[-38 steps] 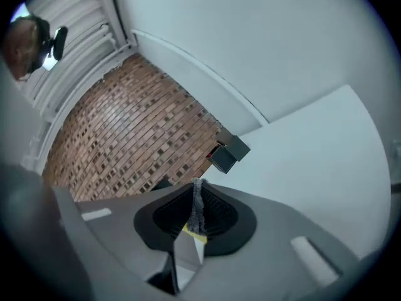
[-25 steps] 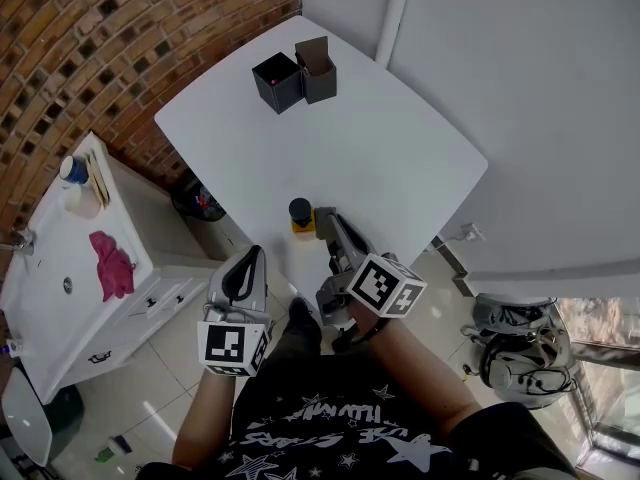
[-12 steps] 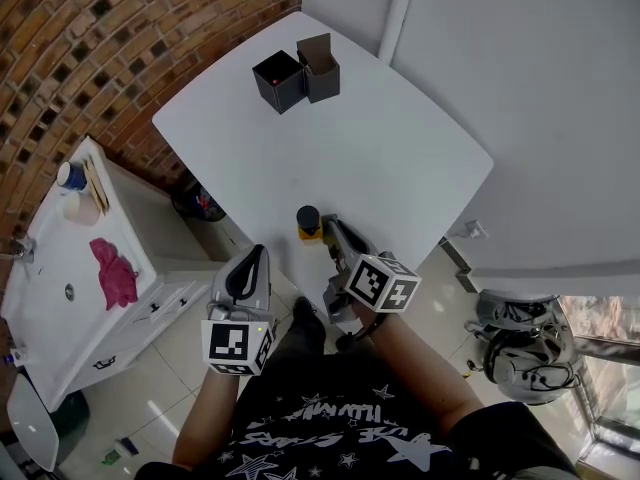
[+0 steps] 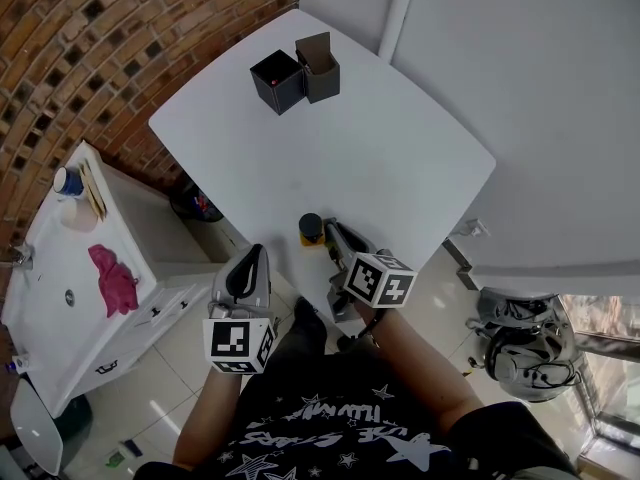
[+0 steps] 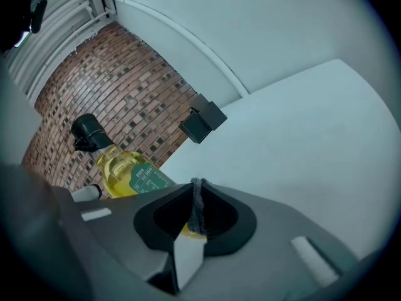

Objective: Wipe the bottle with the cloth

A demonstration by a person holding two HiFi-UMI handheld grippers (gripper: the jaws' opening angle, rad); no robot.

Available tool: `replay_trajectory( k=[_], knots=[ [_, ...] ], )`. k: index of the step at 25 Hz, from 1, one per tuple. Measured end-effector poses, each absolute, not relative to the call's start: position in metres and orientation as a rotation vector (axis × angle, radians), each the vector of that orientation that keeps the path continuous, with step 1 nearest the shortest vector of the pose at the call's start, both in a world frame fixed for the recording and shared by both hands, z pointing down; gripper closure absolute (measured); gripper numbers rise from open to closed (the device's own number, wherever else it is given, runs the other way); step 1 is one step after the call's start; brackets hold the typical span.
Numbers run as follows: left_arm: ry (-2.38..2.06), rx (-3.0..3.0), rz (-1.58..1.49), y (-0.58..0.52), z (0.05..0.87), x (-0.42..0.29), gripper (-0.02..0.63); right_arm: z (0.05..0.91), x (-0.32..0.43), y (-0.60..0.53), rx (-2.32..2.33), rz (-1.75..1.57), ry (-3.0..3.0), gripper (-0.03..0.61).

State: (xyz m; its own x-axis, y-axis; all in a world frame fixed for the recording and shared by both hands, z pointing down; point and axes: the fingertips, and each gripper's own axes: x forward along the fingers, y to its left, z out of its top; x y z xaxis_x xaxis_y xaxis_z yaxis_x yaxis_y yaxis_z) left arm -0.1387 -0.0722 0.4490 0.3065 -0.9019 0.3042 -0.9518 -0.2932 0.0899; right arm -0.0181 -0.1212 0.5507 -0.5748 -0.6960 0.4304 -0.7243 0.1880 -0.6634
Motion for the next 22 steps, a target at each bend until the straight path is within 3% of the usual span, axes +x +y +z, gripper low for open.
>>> replay_trajectory(
  k=[10, 16, 22],
  knots=[
    [-1.686, 2.303, 0.324, -0.068, 0.463, -0.131, 0.608, 0.532, 0.000, -0.122, 1.456, 1.185, -2.449, 0.537],
    [-1.641, 2.300, 0.410, -0.062, 0.487, -0.094, 0.372, 0.499, 0.027, -0.118, 1.480, 1.044, -2.539, 0.537],
    [-1.722, 2.305, 0.471, -0.075, 0.501, -0.064, 0.298, 0.486, 0.049, -0.109, 1.507, 1.029, -2.553, 0.537]
  ],
)
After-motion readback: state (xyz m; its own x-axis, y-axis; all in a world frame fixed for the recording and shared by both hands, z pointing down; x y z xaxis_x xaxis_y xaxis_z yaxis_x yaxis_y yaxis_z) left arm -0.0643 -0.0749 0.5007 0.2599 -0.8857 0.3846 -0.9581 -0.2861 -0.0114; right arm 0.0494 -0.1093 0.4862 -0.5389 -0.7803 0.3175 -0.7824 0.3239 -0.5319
